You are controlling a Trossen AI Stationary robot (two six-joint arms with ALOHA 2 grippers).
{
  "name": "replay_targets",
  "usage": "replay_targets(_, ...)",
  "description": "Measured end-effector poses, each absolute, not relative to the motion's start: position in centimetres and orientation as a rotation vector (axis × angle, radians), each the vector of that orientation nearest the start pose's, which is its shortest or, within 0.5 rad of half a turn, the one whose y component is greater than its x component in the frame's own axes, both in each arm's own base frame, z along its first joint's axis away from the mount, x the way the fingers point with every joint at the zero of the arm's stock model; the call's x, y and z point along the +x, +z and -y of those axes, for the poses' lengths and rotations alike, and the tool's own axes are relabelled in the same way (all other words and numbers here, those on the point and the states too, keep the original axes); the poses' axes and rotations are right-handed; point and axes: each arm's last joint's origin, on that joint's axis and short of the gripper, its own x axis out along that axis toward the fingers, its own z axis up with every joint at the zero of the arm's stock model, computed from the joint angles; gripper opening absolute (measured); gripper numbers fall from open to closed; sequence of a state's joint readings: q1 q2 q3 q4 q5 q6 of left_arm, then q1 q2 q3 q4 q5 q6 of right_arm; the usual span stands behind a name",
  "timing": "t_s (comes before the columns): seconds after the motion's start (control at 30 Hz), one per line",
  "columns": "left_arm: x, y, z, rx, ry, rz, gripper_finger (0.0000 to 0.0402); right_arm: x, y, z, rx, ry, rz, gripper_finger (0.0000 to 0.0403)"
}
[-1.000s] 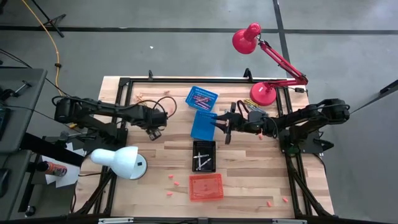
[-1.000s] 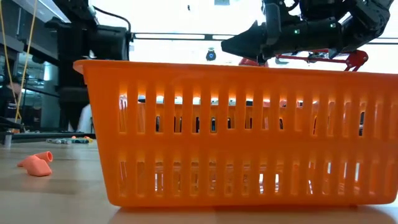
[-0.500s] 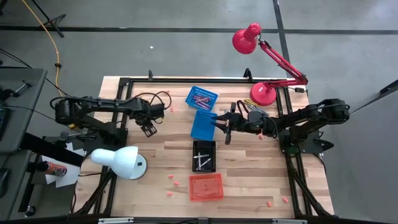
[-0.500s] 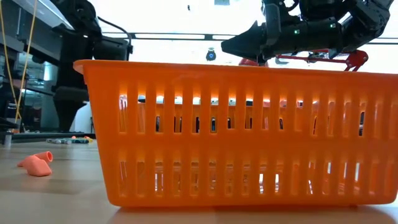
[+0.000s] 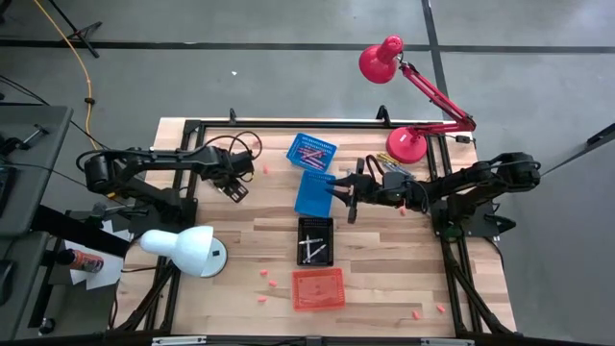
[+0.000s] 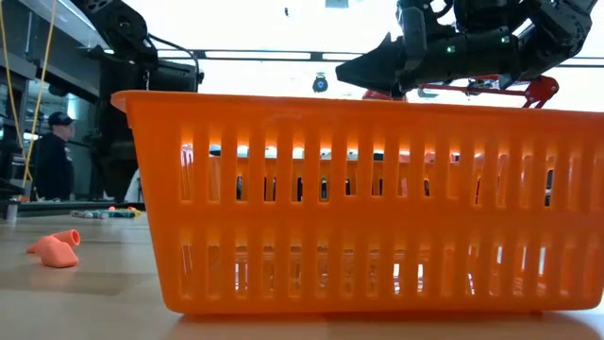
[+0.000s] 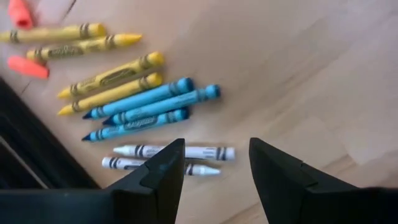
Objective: Sort crayons
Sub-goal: Put the white crayon into the black bin
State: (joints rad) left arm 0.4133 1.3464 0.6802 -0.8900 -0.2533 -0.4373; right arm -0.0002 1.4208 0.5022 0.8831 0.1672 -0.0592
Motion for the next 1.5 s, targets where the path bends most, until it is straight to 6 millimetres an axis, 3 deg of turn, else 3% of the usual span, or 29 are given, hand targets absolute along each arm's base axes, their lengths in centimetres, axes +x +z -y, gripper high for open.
replay_targets(0.23,15.9,14.4,-7.7,-0.496,0.866,-1.514,0.017,27.3,20.1,0.5,-0.046,-0.166,-0.06,0.0091)
replay_targets(0.63,16.1,14.3,-7.9,-0.449,0.877,-1.487,0.017,27.3,20.3,0.5,-0.045,-0.167,-0.042,0.0091)
replay_targets(1.0,17.1,12.3,-8.2,-0.423,0.819,-1.631,0.017,27.3,20.2,0.5,-0.045,-0.167,-0.042,0.0091)
replay_targets(1.5,19.5,14.0,-8.8,-0.415,0.581,-1.585,0.017,27.3,20.2,0.5,-0.046,-0.166,-0.05,0.0091)
